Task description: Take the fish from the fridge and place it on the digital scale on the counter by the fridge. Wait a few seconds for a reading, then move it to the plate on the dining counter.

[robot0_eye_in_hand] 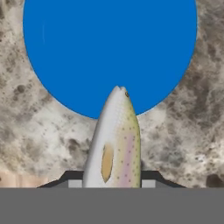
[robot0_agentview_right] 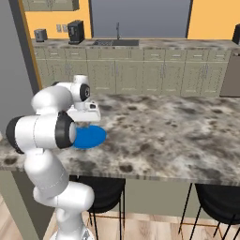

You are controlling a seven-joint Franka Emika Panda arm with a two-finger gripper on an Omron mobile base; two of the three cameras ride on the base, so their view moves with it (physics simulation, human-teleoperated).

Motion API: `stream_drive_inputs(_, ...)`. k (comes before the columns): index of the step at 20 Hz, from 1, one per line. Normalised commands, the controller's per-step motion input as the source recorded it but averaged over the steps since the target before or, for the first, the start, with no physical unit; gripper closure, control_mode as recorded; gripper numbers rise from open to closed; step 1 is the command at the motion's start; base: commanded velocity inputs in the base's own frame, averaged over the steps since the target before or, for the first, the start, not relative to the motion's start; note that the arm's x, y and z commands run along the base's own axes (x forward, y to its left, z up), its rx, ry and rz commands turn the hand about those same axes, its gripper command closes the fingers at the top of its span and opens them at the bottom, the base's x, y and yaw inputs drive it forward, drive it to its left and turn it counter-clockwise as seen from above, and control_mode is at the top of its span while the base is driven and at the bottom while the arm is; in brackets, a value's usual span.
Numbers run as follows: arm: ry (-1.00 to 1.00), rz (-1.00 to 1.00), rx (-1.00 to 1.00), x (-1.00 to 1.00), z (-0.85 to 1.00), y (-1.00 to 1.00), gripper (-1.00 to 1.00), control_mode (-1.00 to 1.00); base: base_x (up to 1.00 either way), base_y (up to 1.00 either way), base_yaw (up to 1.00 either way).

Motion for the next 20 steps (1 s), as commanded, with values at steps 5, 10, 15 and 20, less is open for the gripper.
stream_drive_inputs(5, 0.02, -0.02, -0.03, 0.46, -0.17, 0.26, 1.00, -1.00, 0.00, 0.00, 0.00)
stream_drive_inputs(10, -0.05, 0.00, 0.03, 0.19, -0.71, 0.20, 1.00, -1.00, 0.00, 0.00, 0.00)
stream_drive_inputs(15, -0.17, 0.00, 0.09, 0.01, -0.35, 0.00, 1.00, -1.00, 0.00, 0.00, 0.00)
stream_drive_inputs(20, -0.04, 0.00, 0.00, 0.00, 0.14, -0.02, 1.00, -1.00, 0.00, 0.00, 0.00)
